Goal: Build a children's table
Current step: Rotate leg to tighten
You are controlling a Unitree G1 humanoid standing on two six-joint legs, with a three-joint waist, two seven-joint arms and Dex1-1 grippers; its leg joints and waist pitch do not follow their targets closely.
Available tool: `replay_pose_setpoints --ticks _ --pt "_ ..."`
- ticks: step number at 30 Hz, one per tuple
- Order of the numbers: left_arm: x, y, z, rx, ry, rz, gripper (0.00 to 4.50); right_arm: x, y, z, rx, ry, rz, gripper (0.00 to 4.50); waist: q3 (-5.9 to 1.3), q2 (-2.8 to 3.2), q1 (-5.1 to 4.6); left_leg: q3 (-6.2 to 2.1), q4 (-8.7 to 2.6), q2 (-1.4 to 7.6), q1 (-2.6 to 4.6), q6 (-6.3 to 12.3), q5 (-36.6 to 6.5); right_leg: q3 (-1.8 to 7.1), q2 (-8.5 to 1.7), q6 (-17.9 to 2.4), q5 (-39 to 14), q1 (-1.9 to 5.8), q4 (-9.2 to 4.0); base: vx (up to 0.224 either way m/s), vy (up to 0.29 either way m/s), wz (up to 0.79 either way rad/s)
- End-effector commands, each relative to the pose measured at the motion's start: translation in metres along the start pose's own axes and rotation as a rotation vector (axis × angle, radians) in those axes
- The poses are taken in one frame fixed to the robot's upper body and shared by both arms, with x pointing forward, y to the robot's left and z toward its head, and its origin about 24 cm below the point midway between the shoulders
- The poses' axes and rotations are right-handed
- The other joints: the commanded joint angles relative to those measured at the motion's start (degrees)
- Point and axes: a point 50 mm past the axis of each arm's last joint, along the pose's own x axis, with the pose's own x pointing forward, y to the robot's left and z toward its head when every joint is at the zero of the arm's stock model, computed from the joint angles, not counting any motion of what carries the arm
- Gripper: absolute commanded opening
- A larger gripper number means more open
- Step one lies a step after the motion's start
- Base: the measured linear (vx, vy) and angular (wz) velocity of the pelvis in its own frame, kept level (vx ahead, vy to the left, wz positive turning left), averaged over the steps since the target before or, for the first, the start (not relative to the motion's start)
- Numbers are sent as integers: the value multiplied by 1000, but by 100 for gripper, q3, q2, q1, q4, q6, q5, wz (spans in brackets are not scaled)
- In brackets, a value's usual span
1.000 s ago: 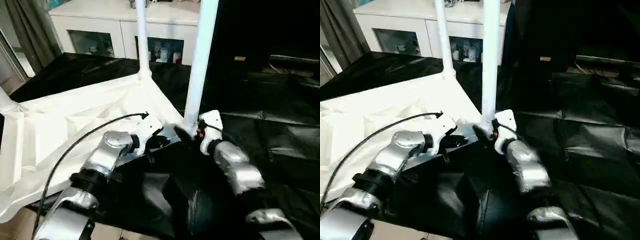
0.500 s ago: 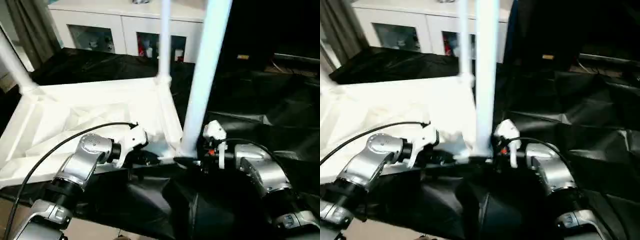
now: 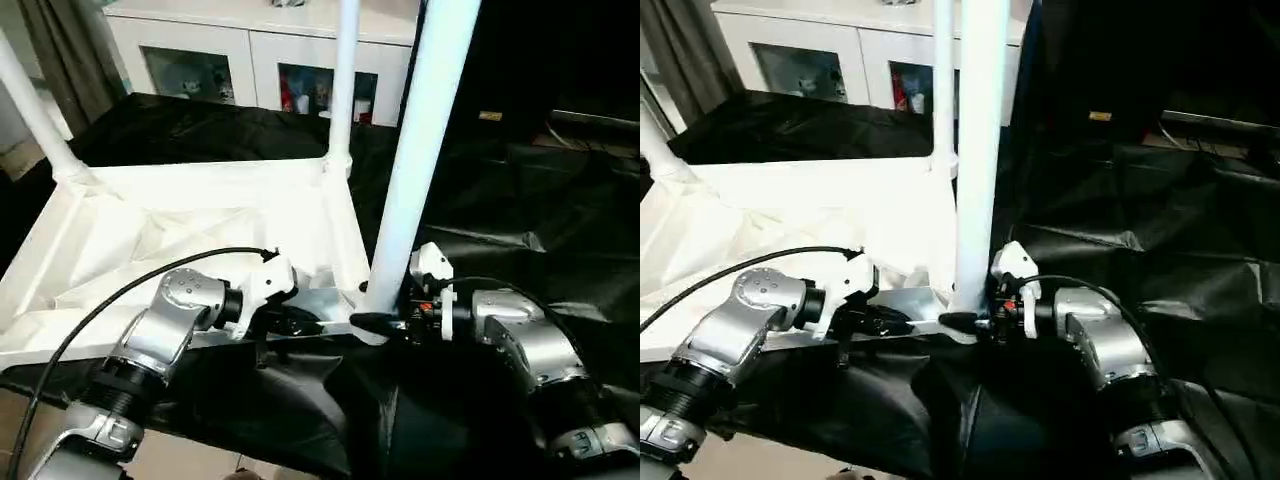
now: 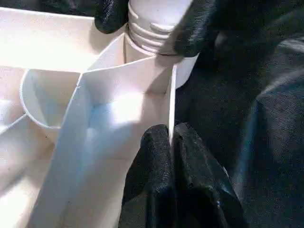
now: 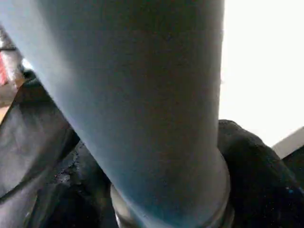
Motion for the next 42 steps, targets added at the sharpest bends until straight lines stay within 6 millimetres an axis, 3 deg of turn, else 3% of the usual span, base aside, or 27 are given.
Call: replay_pose_setpoints --ticks 1,5,9,11,13,15,16,18,23,29,33,35,36,38,39,41,42 --pt "8 10 9 -21 -70 118 0 12 4 -9 49 3 -29 285 -356 -68 -9 -16 -305 98 58 321 -914 160 -205 -1408 -563 261 -379 0 0 0" --pt "18 21 10 -64 -46 240 0 25 -6 -17 72 2 -275 276 -315 -70 -87 -51 -376 79 83 -47 -1474 162 -228 -1113 -1595 237 -488 0 0 0" --pt "33 30 17 -97 -40 366 0 42 -14 -21 146 -1 -538 274 -331 -63 -128 -64 -387 66 91 -152 -1478 172 -214 -969 -1653 216 -502 0 0 0" --pt "42 35 23 -119 -51 431 0 56 -12 -20 155 -2 -600 274 -338 -47 -129 -58 -379 65 87 -130 -1465 178 -211 -986 -1522 215 -500 0 0 0" --pt "50 35 29 -129 -66 452 0 71 -6 -16 128 -7 -600 274 -348 -71 -118 -57 -368 45 79 -114 -1417 173 -203 -972 -1445 235 -500 0 0 0" --pt "55 35 33 -122 -72 452 0 80 -2 -12 96 -15 -584 274 -358 -46 -96 -50 -352 39 60 0 -1326 175 -213 -975 -1324 236 -496 0 0 0" --pt "57 34 34 -110 -73 450 0 84 0 -9 97 -31 -561 330 -367 -45 -92 -49 -348 35 56 22 -1303 173 -211 -960 -1298 246 -497 0 0 0" --pt "57 33 36 -98 -82 429 0 86 2 -5 98 -54 -520 344 -380 -31 -79 -46 -336 45 49 117 -1226 169 -202 -1003 -1070 248 -477 0 0 0" --pt "50 30 31 -64 -81 364 0 75 2 -1 25 -61 -414 392 -392 -18 -113 -53 -334 41 26 173 -1203 145 -191 -1052 -832 283 -458 0 0 0" --pt "36 20 22 -25 -93 205 0 45 3 4 -66 -50 -184 392 -391 -41 -114 -46 -308 64 14 398 -1120 143 -201 -1208 -676 308 -442 0 0 0" --pt "23 12 15 -1 -81 84 0 22 2 10 -87 -41 -62 392 -398 -40 -115 -37 -302 85 24 435 -1067 133 -187 -1307 -630 301 -415 0 0 0" --pt "18 10 12 -8 -78 53 0 14 0 10 -98 -28 -33 392 -395 -90 -112 -18 -295 98 26 465 -1028 131 -179 -1367 -557 286 -401 0 0 0" --pt "13 8 8 -12 -67 19 0 8 -1 11 -102 -14 0 392 -396 -77 -87 -13 -290 108 38 470 -1002 133 -187 -1408 -559 270 -390 0 0 0" --pt "10 7 7 -13 -61 2 0 6 -1 12 -98 -13 22 392 -383 -71 -64 -5 -292 110 42 473 -990 139 -182 -1424 -561 258 -388 0 0 0" --pt "9 6 6 -14 -59 -3 0 5 -1 12 -95 -14 31 392 -382 -116 -38 -6 -294 117 44 478 -988 140 -199 -1412 -619 263 -381 0 0 0" --pt "5 4 4 -20 -54 -25 0 3 -1 15 -87 -13 63 362 -377 -138 -16 -4 -302 127 50 451 -1003 142 -208 -1384 -745 257 -390 0 0 0" --pt "4 4 4 -21 -54 -27 0 3 -1 15 -88 -12 66 358 -372 -123 3 -7 -307 128 56 420 -1012 145 -211 -1373 -794 242 -389 0 0 0"
